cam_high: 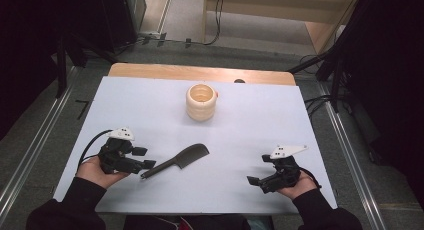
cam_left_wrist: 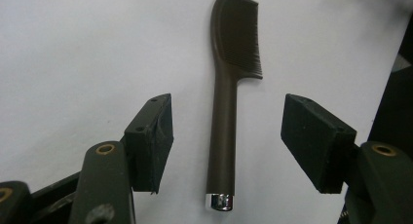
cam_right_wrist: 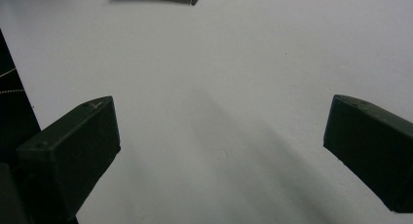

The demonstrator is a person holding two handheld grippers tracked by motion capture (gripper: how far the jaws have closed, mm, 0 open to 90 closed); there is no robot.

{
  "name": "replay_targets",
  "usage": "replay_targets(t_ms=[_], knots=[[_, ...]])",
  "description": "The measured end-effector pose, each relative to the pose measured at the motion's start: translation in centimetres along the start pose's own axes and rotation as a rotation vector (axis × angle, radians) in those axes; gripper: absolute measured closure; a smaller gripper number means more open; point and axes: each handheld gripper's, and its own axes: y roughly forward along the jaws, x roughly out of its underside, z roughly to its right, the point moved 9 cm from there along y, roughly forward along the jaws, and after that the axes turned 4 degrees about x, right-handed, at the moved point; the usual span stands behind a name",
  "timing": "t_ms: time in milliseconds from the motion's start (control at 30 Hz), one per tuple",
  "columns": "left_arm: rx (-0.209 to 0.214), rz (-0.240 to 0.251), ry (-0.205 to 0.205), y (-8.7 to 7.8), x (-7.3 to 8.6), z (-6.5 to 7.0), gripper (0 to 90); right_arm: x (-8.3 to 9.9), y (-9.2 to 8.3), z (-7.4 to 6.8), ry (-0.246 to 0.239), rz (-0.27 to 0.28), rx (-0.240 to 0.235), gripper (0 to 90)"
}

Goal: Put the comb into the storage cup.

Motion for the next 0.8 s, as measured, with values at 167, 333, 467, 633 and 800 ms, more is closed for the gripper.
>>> replay_targets(t_ms=[167, 333, 467, 633, 800], knots=[[-0.019, -0.069, 0.024, 0.9, 0.4, -0.2, 37.8, 0.0, 0.0, 0.0, -0.001, -0.002, 0.003, 0.0], [-0.02, -0.111, 0.038, 1.7, 0.6, -0.3, 38.6, 0.1, 0.1, 0.0, -0.006, -0.006, 0.003, 0.0], [-0.024, -0.141, 0.05, 2.2, 0.8, -0.4, 39.8, 0.1, 0.1, 0.0, -0.007, -0.008, 0.005, 0.0], [-0.037, -0.174, 0.061, 2.8, 1.1, -0.4, 41.0, 0.1, 0.1, 0.0, -0.007, -0.009, 0.002, 0.0], [-0.043, -0.208, 0.077, 3.4, 1.4, -0.4, 42.9, 0.2, 0.2, 0.0, -0.009, -0.014, 0.003, 0.0]])
